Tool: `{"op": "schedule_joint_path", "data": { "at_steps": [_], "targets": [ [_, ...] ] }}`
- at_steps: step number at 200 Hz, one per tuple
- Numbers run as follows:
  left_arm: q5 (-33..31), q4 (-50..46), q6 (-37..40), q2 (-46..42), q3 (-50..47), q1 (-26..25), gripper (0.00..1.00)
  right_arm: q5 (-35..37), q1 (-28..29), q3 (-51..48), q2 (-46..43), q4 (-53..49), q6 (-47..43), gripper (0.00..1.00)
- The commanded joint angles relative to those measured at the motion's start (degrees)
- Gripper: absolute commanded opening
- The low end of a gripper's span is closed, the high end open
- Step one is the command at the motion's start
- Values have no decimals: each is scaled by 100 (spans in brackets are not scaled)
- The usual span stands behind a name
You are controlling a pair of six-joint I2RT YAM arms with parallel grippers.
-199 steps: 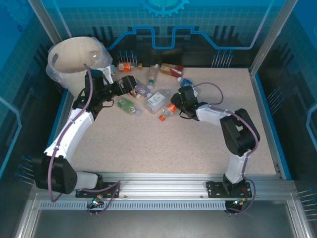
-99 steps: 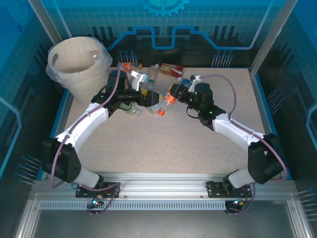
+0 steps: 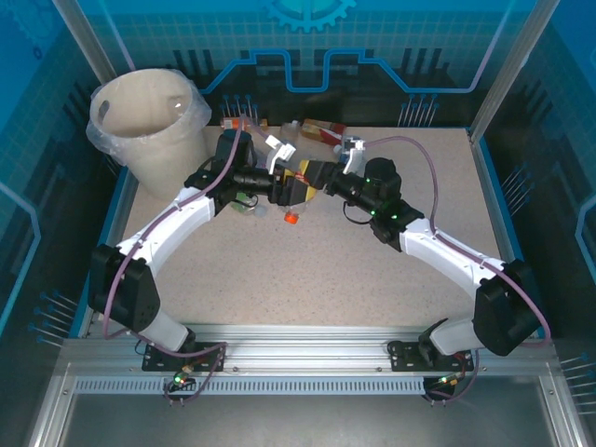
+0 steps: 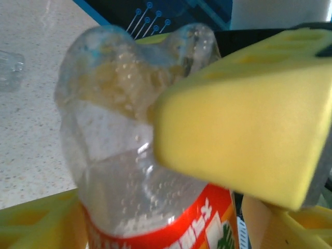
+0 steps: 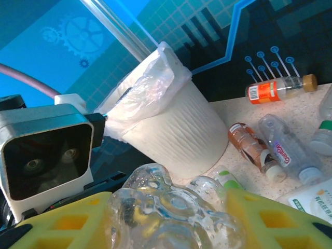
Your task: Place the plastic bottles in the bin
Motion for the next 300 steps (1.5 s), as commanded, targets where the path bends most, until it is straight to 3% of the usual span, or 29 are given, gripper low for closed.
{"op": "schedule_joint_path", "data": {
  "at_steps": [1, 32, 47, 59, 80, 90, 129, 154, 180, 229, 300],
  "targets": [
    [381, 283, 112, -64, -47, -56, 61, -254, 118, 215, -73, 151, -150, 37],
    [166, 305, 180, -137, -78, -56, 53, -437, 109, 358, -65, 13, -108, 43],
    [-300, 280, 250, -219, -89, -52, 50, -433, 102, 473, -110, -252, -116, 58],
    [-1131, 249, 308, -331, -78, -54, 49, -344, 83, 613, -173, -649, -146, 72],
    [-2819, -16, 511, -484, 183, -43, 48, 238, 76, 598, -402, -1185, -208, 86],
    [-3574, -164, 643, -499, 394, -48, 48, 542, 59, 503, -533, -1289, -243, 100],
    [-6529, -172, 1355, -267, 1453, 2, 48, 1497, -86, 271, -963, -1942, -343, 100],
    [-7772, 151, 1793, 232, 2449, 317, 47, 1766, -142, 175, -1169, -2265, -455, 100],
    [-8108, 274, 1922, 970, 3715, 936, 46, 1857, -195, 59, -1366, -2403, -610, 100],
    [-8467, -391, 2255, 2765, 6110, 1970, 46, 1926, -257, -47, -1782, -2717, -1002, 100],
    [-7945, -1455, 251, 3432, 6415, 3179, 48, 2050, -321, -158, -2160, -2882, -1294, 100]
  ]
}}
